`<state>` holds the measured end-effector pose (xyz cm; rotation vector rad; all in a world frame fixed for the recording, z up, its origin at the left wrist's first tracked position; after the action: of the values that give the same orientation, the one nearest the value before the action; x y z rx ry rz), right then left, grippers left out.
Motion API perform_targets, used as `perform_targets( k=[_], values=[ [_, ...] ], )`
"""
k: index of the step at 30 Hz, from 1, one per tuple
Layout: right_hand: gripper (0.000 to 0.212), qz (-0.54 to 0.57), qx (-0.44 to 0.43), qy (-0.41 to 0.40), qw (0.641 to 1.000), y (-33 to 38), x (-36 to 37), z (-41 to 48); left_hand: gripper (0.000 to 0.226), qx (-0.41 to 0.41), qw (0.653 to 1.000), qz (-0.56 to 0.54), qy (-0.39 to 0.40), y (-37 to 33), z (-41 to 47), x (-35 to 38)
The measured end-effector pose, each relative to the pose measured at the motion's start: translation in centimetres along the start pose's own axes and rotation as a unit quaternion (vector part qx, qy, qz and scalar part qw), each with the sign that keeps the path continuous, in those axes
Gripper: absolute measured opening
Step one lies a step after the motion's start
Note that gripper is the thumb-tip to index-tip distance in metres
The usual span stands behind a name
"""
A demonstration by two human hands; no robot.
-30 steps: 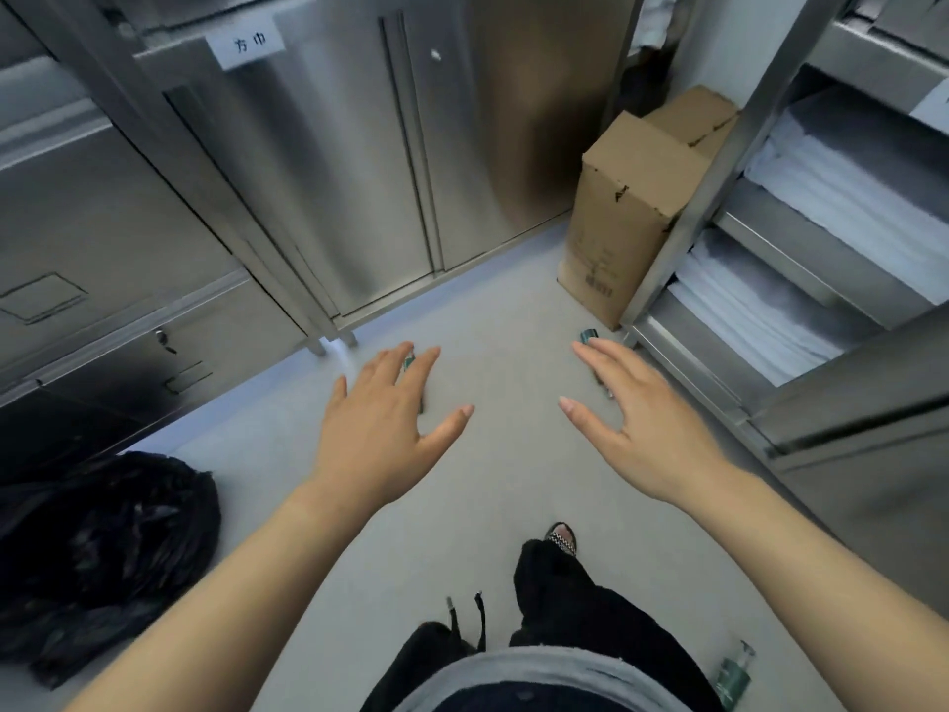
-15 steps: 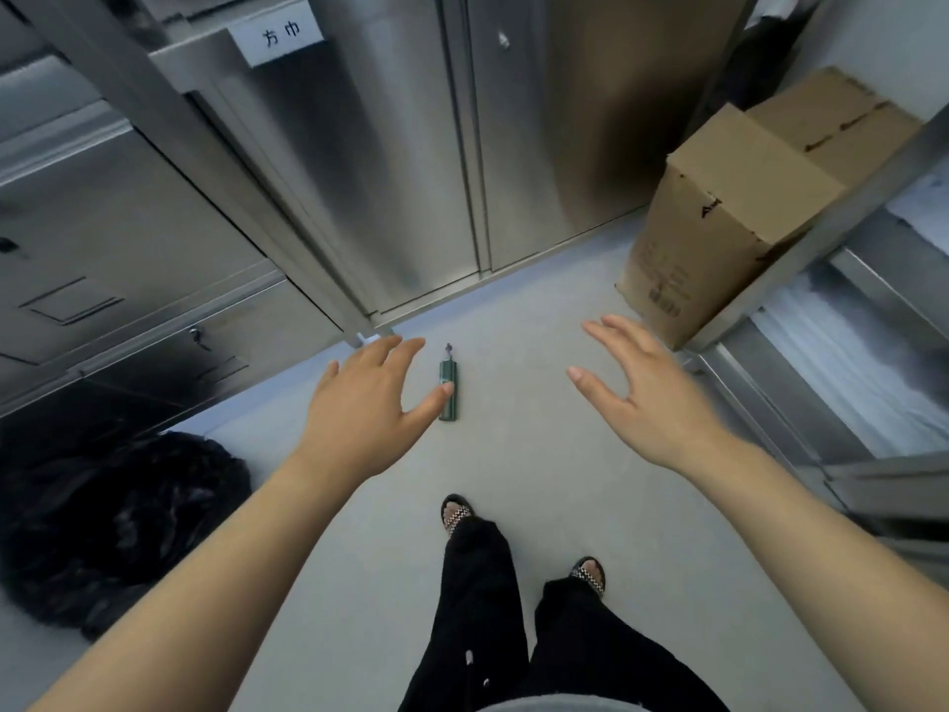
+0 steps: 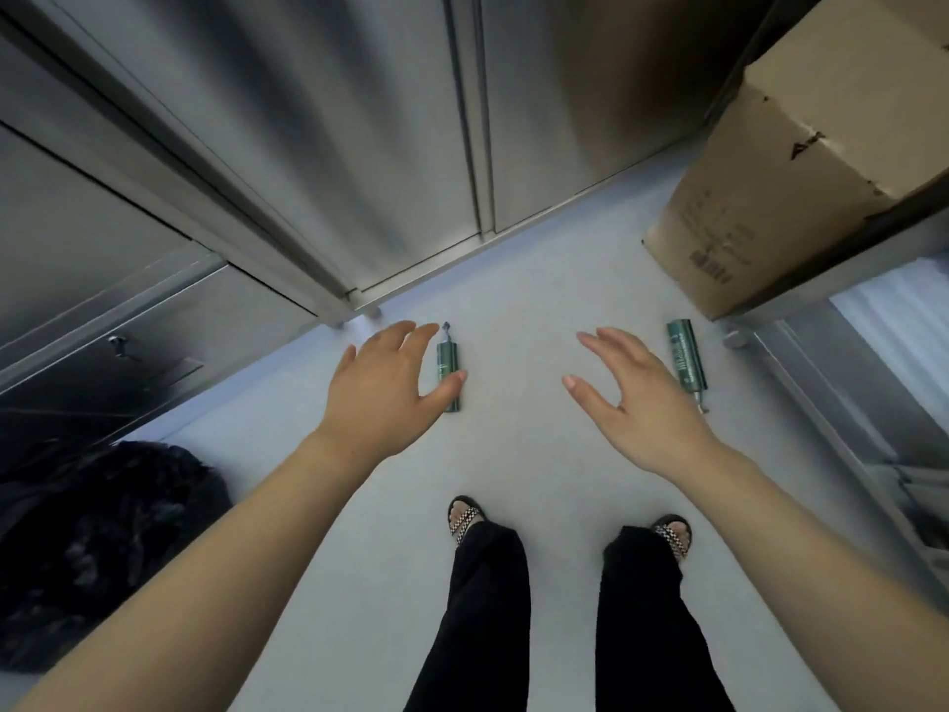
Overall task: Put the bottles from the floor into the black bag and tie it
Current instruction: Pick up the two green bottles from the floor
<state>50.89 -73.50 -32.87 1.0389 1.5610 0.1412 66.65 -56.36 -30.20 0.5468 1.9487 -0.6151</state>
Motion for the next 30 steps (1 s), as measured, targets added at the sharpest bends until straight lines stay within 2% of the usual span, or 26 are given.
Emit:
perform_targets(
  k=[7, 14, 18, 21, 25, 30],
  values=[
    [0.059, 0.018, 0.007, 0.018, 1.000, -11.4, 10.2, 8.7, 0.062, -0.062, 0.998, -0.027, -0.006, 3.0, 8.5, 13.8],
    [0.061, -0.059, -0.020, 0.079, 0.995, -23.8, 26.0, 17.3, 0.062, -0.086, 0.996, -0.036, -0.012, 7.5, 18.8, 33.5],
    [0.062, -0.073, -0.028, 0.096, 0.992, -29.1, 34.4, 21.9, 0.062, -0.080, 0.996, -0.028, -0.039, 10.3, 23.9, 42.4],
    [0.066, -0.092, -0.039, 0.093, 0.991, -32.5, 39.2, 25.1, 0.058, -0.093, 0.991, -0.068, -0.063, 12.5, 27.2, 47.8],
    [0.068, -0.125, -0.034, 0.096, 0.987, -36.7, 44.3, 27.5, 0.056, -0.092, 0.993, -0.039, -0.066, 15.1, 30.7, 53.8],
    [0.072, -0.120, 0.005, 0.120, 0.985, -39.4, 47.5, 27.6, 0.060, -0.130, 0.989, 0.002, -0.070, 18.8, 31.4, 56.5]
  ],
)
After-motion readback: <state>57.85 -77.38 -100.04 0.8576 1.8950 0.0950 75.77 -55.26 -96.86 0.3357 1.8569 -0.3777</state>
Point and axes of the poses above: each hand's wrist, its own z-axis towards the middle knuckle, its own x-axis out of the palm, y = z × x, the point moved 8 cm from there along z, towards the middle knuckle, and after that the axes turned 2 degrees about -x, right-handed, at the moved point
